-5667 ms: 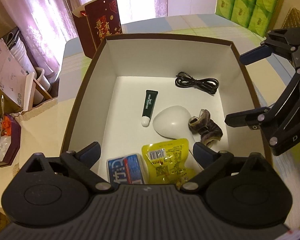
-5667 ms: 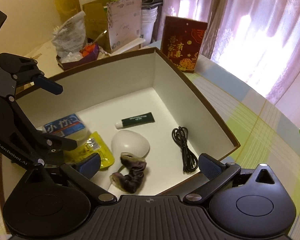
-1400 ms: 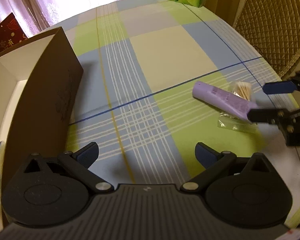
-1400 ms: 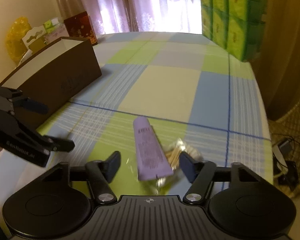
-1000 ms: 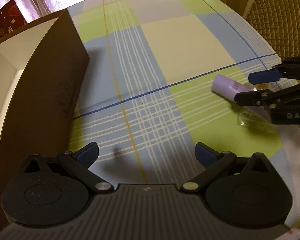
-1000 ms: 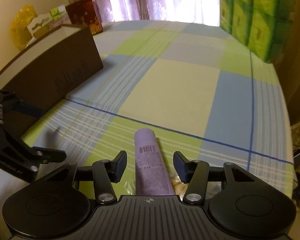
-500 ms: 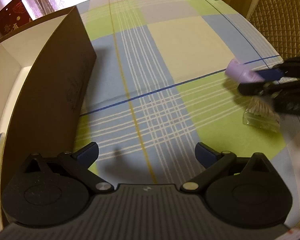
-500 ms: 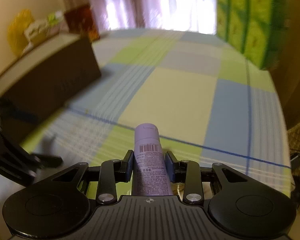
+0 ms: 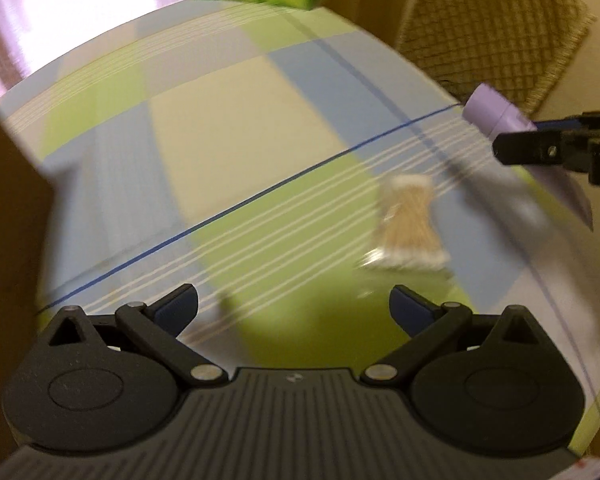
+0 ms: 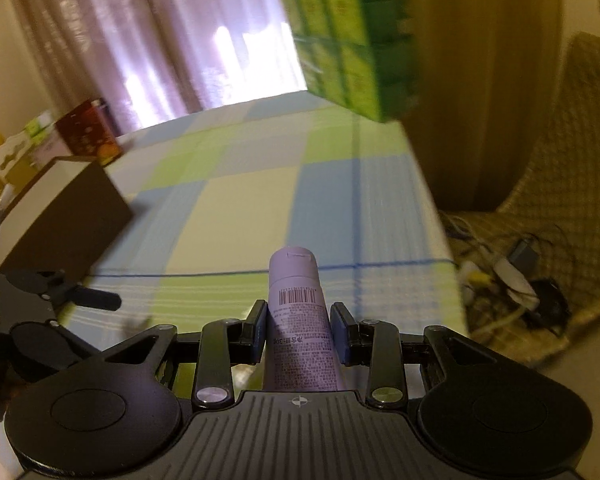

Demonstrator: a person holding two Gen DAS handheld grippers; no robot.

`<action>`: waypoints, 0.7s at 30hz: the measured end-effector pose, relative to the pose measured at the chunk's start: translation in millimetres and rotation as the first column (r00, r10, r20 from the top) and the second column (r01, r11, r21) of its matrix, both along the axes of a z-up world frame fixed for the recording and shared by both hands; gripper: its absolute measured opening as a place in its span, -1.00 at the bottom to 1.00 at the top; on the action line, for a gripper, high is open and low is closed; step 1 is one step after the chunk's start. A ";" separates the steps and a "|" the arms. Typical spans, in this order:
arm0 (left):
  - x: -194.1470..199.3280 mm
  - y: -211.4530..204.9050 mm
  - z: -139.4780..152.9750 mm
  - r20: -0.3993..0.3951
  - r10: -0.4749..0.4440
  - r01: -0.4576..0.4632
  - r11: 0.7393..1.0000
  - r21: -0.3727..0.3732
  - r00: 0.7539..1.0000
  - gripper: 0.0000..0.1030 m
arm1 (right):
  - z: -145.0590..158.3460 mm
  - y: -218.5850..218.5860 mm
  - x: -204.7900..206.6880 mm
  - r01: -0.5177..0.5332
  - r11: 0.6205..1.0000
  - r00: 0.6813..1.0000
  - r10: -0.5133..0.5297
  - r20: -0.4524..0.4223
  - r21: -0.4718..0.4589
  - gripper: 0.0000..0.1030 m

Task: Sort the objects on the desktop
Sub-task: 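Grasp the cotton swab bag with the left tool while the right tool holds the tube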

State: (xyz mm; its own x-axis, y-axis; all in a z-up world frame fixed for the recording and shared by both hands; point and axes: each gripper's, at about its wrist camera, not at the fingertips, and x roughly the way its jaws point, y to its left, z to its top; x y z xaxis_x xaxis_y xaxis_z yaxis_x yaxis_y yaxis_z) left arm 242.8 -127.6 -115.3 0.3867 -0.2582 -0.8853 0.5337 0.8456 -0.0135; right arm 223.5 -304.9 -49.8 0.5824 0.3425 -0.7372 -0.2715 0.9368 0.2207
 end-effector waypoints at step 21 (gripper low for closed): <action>12.7 -80.0 -29.1 0.056 -0.205 0.207 0.977 -0.046 0.977 0.06 | 8.3 -47.6 -20.8 0.089 0.996 0.996 -0.089 0.008 -0.001 -0.40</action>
